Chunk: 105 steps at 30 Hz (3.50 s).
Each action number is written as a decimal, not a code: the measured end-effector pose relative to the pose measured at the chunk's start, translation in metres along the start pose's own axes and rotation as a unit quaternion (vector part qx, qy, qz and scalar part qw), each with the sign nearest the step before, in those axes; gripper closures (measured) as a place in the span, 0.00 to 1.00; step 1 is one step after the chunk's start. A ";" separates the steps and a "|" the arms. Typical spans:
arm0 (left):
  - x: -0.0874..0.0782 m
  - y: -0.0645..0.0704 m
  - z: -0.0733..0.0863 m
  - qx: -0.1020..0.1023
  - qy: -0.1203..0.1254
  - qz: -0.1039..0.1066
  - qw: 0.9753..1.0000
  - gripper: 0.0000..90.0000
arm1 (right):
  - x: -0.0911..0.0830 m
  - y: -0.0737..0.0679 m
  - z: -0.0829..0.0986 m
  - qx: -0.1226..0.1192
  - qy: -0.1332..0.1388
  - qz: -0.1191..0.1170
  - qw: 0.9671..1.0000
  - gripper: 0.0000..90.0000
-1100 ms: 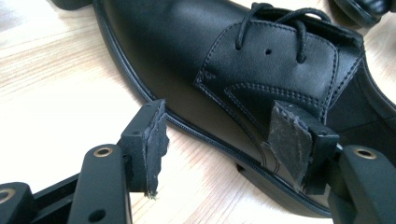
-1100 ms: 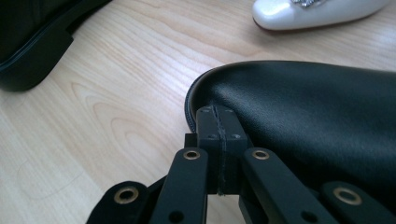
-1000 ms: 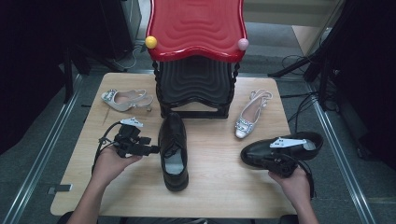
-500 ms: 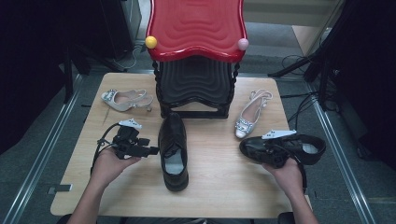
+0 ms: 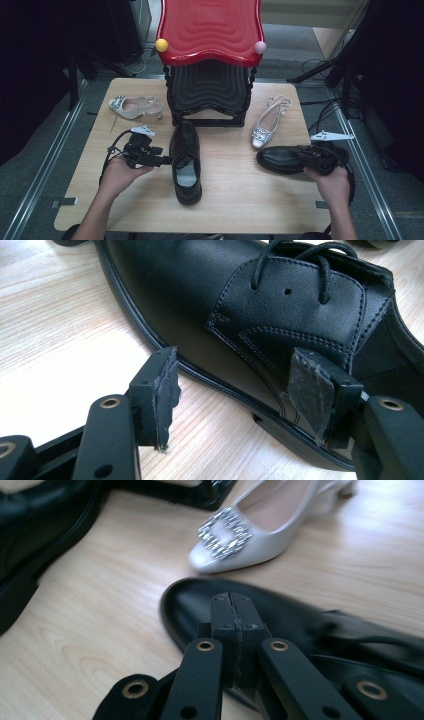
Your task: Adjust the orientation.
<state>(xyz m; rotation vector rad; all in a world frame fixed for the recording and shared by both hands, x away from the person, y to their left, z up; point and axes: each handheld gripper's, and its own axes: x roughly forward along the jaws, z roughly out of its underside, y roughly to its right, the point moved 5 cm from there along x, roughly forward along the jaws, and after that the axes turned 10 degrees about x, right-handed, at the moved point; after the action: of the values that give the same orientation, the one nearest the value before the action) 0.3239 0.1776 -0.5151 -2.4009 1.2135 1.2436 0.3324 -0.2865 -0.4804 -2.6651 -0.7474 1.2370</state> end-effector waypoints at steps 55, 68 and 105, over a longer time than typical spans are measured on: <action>0.003 -0.006 -0.004 -0.003 0.002 0.001 1.000 0.42 | -0.018 0.039 0.019 0.022 -0.028 0.052 0.998 1.00; 0.003 -0.005 -0.004 -0.004 0.002 0.002 1.000 0.42 | 0.002 0.002 0.018 -0.011 -0.049 -0.003 0.999 1.00; -0.002 -0.007 -0.004 -0.005 0.006 -0.005 1.000 0.42 | 0.022 -0.019 0.023 -0.023 -0.084 -0.053 0.995 0.73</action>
<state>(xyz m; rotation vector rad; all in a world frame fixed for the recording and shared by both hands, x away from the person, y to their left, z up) 0.3310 0.1818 -0.5127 -2.4218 1.2011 1.2369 0.3198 -0.2620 -0.5055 -2.5399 -0.9386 1.4465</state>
